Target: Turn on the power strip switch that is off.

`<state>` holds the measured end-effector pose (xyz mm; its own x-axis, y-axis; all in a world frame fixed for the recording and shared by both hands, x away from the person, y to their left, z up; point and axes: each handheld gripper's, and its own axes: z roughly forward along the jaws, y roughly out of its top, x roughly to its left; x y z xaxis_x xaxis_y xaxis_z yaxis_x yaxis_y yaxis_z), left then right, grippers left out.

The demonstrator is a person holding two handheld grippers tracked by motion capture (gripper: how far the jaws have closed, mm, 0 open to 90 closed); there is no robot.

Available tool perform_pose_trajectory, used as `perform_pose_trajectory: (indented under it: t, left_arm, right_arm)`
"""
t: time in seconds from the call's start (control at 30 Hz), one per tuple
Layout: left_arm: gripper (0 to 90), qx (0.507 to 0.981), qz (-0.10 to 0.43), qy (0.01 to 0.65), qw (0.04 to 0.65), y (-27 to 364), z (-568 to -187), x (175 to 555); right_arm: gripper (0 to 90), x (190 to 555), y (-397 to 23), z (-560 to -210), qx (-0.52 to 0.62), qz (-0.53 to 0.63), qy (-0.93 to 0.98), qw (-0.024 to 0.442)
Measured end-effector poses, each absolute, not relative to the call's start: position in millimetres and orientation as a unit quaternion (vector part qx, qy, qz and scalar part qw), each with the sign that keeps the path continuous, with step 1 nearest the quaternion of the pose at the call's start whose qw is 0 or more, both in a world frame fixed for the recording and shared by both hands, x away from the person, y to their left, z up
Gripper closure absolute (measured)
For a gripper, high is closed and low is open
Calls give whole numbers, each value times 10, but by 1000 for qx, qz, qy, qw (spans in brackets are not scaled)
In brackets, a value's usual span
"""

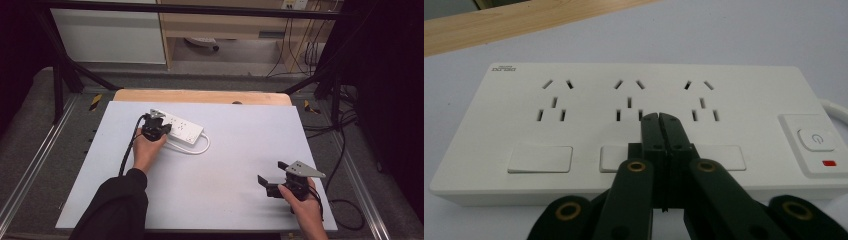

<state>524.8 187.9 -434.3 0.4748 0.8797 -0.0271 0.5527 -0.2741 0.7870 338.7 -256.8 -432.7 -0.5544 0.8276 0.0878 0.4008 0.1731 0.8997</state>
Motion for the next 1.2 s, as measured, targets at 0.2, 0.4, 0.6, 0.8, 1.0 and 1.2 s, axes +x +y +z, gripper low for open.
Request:
perform_pose_trajectory:
  t: [0.2, 0.4, 0.6, 0.8, 1.0, 1.2]
  left_arm:
    - [900, 763, 219, 466, 391, 1894, -4318, 5231]
    - [900, 757, 224, 466, 400, 1911, -4272, 5217]
    - [900, 756, 224, 465, 402, 1918, -4274, 5213]
    - [864, 752, 224, 464, 410, 1932, -4244, 5183]
    - [696, 743, 228, 468, 421, 1951, -4191, 5161]
    - [472, 732, 215, 476, 438, 1978, -4130, 5133]
  right_arm:
    - [56, 3385, -2573, -4326, 418, 488, 734, 219]
    - [55, 3384, -2564, -4326, 417, 488, 735, 219]
    - [55, 3384, -2560, -4326, 417, 488, 735, 219]
    - [55, 3385, -2559, -4326, 417, 489, 735, 219]
    - [55, 3385, -2547, -4325, 417, 488, 735, 218]
    - [55, 3387, -2552, -4327, 417, 488, 735, 219]
